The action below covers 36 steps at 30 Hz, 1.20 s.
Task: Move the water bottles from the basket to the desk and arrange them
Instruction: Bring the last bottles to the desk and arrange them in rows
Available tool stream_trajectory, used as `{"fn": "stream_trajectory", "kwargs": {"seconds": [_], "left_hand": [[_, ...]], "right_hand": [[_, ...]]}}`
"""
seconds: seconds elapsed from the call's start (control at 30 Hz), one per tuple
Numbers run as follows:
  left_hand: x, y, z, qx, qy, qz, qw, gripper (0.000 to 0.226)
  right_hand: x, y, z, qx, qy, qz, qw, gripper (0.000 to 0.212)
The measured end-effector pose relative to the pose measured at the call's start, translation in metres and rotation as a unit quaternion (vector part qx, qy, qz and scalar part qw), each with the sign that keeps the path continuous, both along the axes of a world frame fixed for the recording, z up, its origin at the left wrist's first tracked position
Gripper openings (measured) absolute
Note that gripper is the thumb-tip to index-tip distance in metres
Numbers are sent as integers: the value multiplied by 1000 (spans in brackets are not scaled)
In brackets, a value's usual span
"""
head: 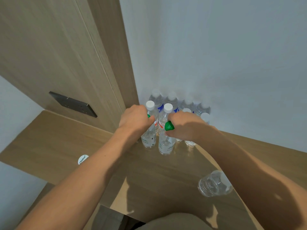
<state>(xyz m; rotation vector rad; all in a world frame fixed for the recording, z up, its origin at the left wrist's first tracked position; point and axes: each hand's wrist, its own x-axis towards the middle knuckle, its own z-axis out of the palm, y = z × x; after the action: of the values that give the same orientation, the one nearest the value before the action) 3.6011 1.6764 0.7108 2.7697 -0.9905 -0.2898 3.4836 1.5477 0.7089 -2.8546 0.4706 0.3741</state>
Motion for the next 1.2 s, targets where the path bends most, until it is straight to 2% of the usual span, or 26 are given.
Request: {"fn": "stream_trajectory", "kwargs": {"seconds": [0.17,0.3,0.47,0.53,0.67,0.9,1.13,1.2], "left_hand": [[4,-4,-5,28,-18,3,999,40],[5,-7,-5,45,-23,5,999,40],[2,-10,-4,91,-15,-3,996,53],[3,-9,-4,85,8,-18,996,50],[5,-4,-4,49,62,-45,996,28],[1,8,-2,3,62,-31,998,24],[7,10,-7,0,55,-26,998,21],[8,12,-11,-8,58,-23,998,22]], "right_hand": [[-1,-1,-8,-42,-35,16,998,32],[0,-1,-12,-28,-34,10,999,30],[1,0,-16,-35,-44,3,998,31],[3,1,-15,-46,-47,-3,998,31],[13,3,-15,-29,-14,-48,998,32],[29,13,-20,10,-46,-151,987,47],[33,24,-32,64,-107,-211,970,45],[31,25,-37,55,-126,-213,967,47]]}}
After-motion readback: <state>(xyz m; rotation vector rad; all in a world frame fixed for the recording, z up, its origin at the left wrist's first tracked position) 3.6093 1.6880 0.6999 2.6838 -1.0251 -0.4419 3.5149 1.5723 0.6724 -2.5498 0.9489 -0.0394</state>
